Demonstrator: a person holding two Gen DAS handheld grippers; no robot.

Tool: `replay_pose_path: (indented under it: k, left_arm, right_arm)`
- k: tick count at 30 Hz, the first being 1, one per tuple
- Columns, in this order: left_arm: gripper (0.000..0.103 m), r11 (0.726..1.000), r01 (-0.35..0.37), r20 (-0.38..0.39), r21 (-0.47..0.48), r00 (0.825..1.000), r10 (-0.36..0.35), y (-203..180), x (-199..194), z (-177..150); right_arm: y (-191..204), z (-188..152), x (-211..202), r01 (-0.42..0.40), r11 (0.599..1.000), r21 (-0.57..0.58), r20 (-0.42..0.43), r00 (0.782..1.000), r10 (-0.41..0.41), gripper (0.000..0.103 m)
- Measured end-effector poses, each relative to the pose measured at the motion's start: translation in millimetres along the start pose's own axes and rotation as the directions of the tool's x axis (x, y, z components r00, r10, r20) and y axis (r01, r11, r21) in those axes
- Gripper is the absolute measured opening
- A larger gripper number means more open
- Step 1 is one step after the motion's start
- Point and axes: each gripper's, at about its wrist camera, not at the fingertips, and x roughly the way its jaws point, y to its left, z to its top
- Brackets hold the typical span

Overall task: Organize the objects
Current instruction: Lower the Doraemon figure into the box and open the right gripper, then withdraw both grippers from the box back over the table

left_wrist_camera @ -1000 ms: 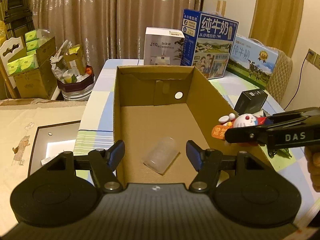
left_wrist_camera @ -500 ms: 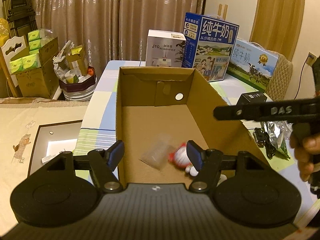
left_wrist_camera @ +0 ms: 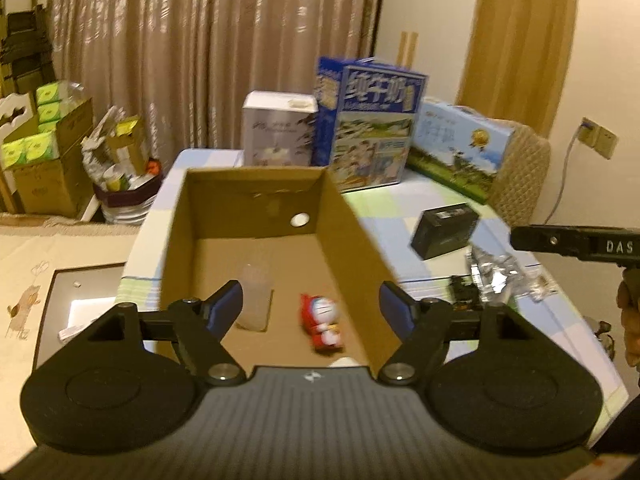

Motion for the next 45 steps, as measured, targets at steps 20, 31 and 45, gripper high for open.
replay_pose_path:
  k: [20, 31, 45]
  left_arm:
    - [0.091, 0.987, 0.14, -0.026, 0.079, 0.99, -0.138, -161.6, 43.4, -7.0]
    - [0.098, 0.989, 0.12, -0.095, 0.089, 0.989, -0.111, -195.3, 106.3, -36.2]
    - [0.099, 0.988, 0.089, -0.177, 0.124, 0.982, -0.066, -193.4, 168.6, -60.0]
  right_arm:
    - [-133.6, -62.5, -100.3, 0.234, 0.949, 0.211, -0.013, 0.971, -0.237, 0.06]
    - [-174.4, -83.5, -71.6, 0.271, 0.91, 0.314, -0.078, 0.962, -0.26, 0.06]
    - [-191.0, -73.5, -0.7, 0.203, 0.917, 0.343, -0.154, 0.975, -0.159, 0.06]
